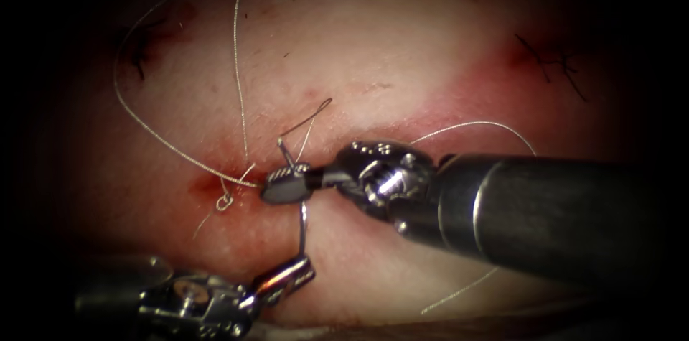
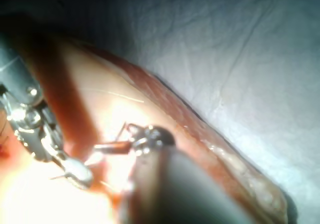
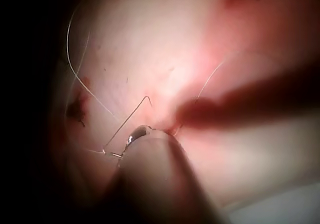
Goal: Wound Closure
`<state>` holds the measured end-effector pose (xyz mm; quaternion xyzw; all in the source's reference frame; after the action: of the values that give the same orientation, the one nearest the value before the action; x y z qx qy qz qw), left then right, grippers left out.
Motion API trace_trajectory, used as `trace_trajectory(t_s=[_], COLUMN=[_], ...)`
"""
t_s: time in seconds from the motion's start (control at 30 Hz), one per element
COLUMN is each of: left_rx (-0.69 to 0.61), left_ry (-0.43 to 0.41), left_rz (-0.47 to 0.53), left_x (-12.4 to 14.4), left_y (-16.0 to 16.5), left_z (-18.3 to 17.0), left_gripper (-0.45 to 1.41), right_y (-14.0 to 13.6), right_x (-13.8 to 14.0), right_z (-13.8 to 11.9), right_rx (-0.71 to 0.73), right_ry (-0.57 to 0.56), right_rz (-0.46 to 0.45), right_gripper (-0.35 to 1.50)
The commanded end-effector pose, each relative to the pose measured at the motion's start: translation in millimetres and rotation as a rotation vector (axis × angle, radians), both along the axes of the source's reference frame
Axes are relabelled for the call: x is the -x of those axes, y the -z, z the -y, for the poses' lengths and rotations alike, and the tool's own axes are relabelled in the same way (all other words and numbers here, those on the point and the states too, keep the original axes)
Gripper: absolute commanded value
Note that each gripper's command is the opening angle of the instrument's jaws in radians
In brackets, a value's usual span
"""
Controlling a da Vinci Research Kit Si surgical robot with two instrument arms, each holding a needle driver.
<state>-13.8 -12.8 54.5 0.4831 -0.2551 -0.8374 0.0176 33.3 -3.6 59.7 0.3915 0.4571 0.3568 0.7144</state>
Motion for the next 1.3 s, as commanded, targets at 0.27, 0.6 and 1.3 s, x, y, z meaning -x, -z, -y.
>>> trace_trajectory(t_s=[0.27,0.6,1.3], left_rx=[-0.215,-0.323,-0.399], left_ry=[0.059,0.12,0.097], left_rz=[0.139,0.091,-0.036], left_x=[-5.8,-7.2,-7.2], left_y=[1.5,-8.4,-21.5], left_z=[-1.4,-6.3,-3.7], left_gripper=[0.69,-0.26,-0.4], right_y=[-1.2,-3.1,-6.9], right_x=[3.8,1.2,-5.9], right_z=[-4.0,-1.9,-5.4], right_rx=[0.206,0.427,1.07], right_ry=[-0.027,0.125,0.235], right_rz=[-0.071,-0.148,-0.273], right_gripper=[-0.35,-0.35,-0.35])
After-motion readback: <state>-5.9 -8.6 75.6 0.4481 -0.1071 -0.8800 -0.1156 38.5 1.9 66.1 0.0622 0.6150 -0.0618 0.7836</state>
